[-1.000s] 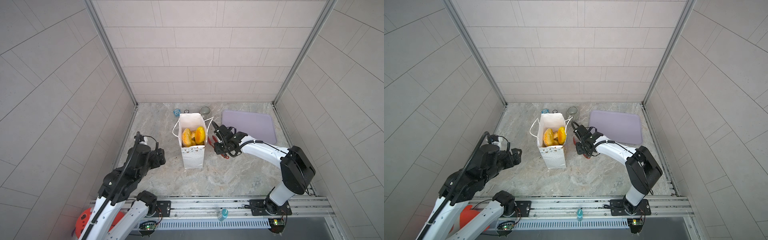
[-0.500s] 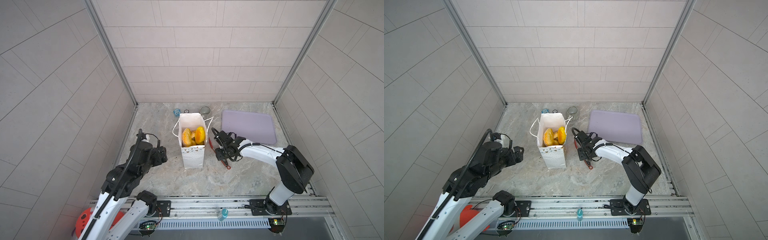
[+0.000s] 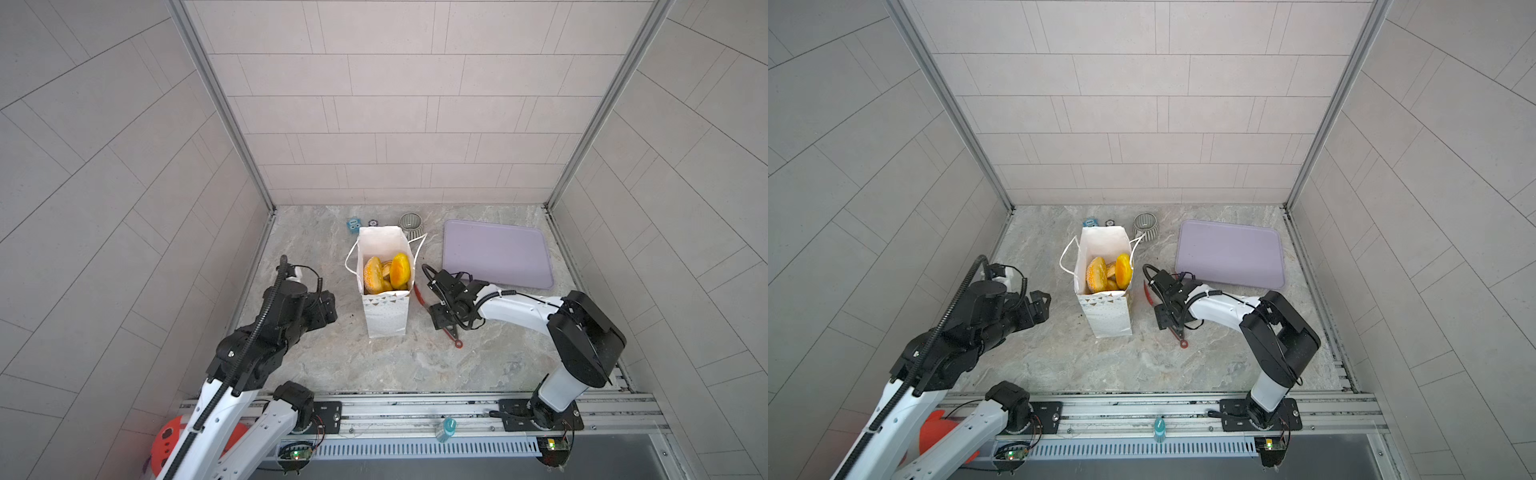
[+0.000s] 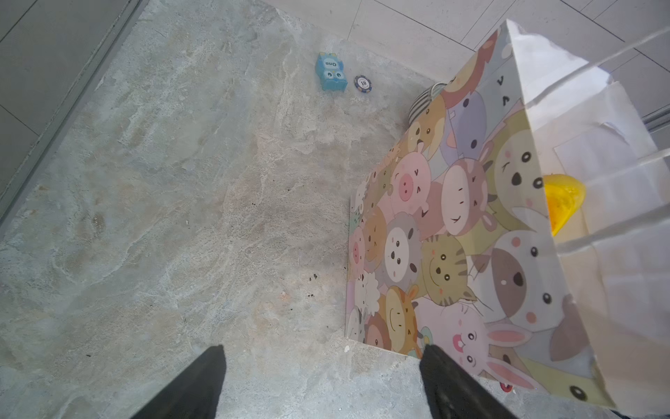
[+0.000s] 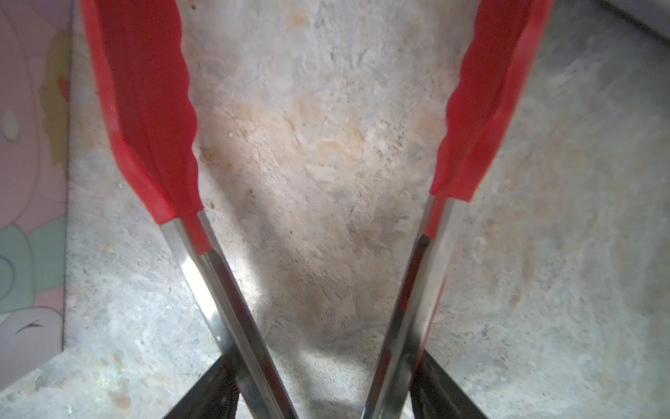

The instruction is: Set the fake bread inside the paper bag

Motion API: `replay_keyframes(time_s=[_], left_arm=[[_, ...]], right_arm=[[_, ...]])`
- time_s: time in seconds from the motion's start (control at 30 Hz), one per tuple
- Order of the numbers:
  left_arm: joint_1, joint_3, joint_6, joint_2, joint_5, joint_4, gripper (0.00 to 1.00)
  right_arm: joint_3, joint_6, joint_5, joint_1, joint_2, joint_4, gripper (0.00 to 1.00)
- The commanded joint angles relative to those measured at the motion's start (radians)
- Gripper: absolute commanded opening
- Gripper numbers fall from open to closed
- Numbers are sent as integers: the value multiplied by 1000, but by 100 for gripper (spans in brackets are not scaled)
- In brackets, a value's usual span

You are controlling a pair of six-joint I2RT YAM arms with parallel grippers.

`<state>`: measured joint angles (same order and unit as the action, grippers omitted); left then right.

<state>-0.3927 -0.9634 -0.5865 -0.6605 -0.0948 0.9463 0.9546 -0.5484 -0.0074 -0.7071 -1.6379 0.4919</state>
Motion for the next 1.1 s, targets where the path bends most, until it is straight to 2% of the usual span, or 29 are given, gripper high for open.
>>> replay_keyframes(time_s=[0.0, 0.23, 0.4, 0.53, 0.63, 0.73, 0.83, 0.87, 0.93, 0.97, 1.0, 1.03, 1.07], left_arm=[[8, -1, -2, -10, 4, -22, 91], [18, -34, -2, -30, 7, -32, 91], [46, -95, 3, -68, -18, -45, 91], [94, -150, -3, -108, -61, -76, 92], [138, -187, -9, -152, -102, -118, 100], [176, -194, -15, -172, -139, -208, 100], [232, -194, -4, -214, -129, -310, 100], [249, -205, -2, -239, -131, -322, 100], [253, -192, 17, -261, -169, -381, 100], [255, -165, 31, -255, -210, -441, 100], [254, -128, 40, -242, -270, -511, 100], [255, -90, 52, -228, -321, -572, 100], [260, -63, 80, -218, -367, -621, 100]], right_arm=[[-5, -12, 39, -3, 67, 27, 76], [-7, -6, 65, -3, 156, 78, 82], [-8, -2, 155, 20, 258, 177, 82], [-13, 36, 221, 93, 373, 227, 80], [-9, 54, 271, 173, 474, 233, 80], [21, 74, 328, 251, 560, 218, 81], [59, 94, 400, 322, 627, 145, 82], [62, 132, 387, 343, 647, 84, 83], [70, 183, 369, 369, 671, -5, 85], [47, 180, 418, 370, 686, -73, 84], [3, 162, 482, 370, 707, -158, 86], [-33, 170, 512, 372, 728, -225, 98], [-76, 231, 506, 376, 753, -314, 100]])
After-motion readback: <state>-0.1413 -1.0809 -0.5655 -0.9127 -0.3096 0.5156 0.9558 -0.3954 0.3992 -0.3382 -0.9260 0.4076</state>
